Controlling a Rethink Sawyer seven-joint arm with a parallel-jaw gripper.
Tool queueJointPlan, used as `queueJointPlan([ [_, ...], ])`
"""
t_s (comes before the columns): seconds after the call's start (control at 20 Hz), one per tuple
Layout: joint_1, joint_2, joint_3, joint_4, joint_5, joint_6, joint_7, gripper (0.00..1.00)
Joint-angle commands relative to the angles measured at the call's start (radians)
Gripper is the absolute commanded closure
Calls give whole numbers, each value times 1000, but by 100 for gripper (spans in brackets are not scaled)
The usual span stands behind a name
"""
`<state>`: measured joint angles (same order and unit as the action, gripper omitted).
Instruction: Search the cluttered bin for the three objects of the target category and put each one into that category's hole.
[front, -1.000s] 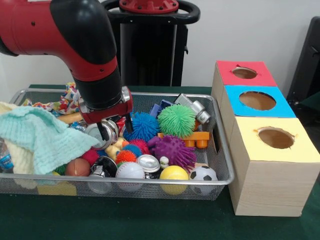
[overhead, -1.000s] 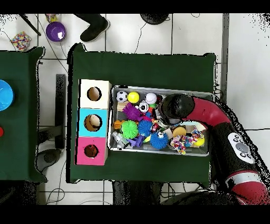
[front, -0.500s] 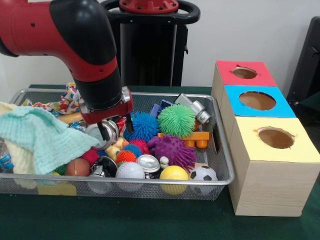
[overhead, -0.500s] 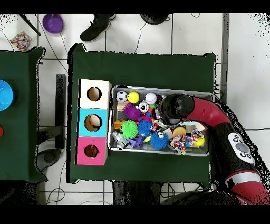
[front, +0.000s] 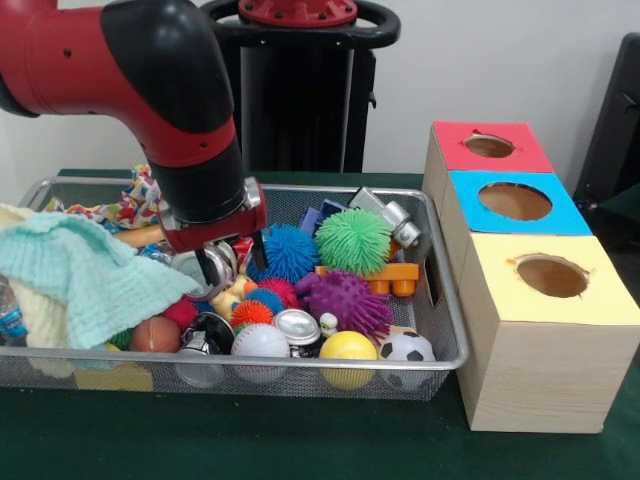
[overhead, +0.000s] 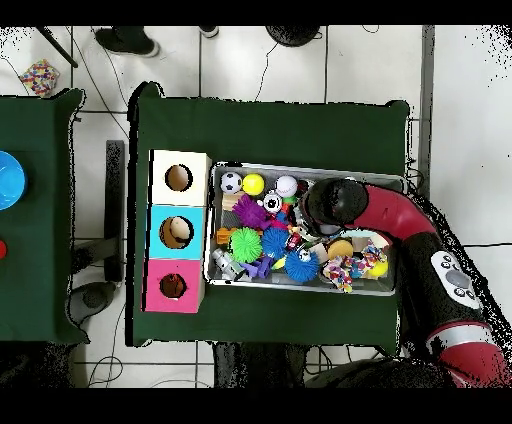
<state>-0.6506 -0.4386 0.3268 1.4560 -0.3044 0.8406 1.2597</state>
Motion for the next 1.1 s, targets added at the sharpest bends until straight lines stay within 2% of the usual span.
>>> queueJointPlan([
  [0.05,-24,40,-14,54,-22,-86,84,0],
  [0.65,-40,31,20,77,-12,-175,79,0],
  [1.1,-44,34,2,111,-1,-148,89,0],
])
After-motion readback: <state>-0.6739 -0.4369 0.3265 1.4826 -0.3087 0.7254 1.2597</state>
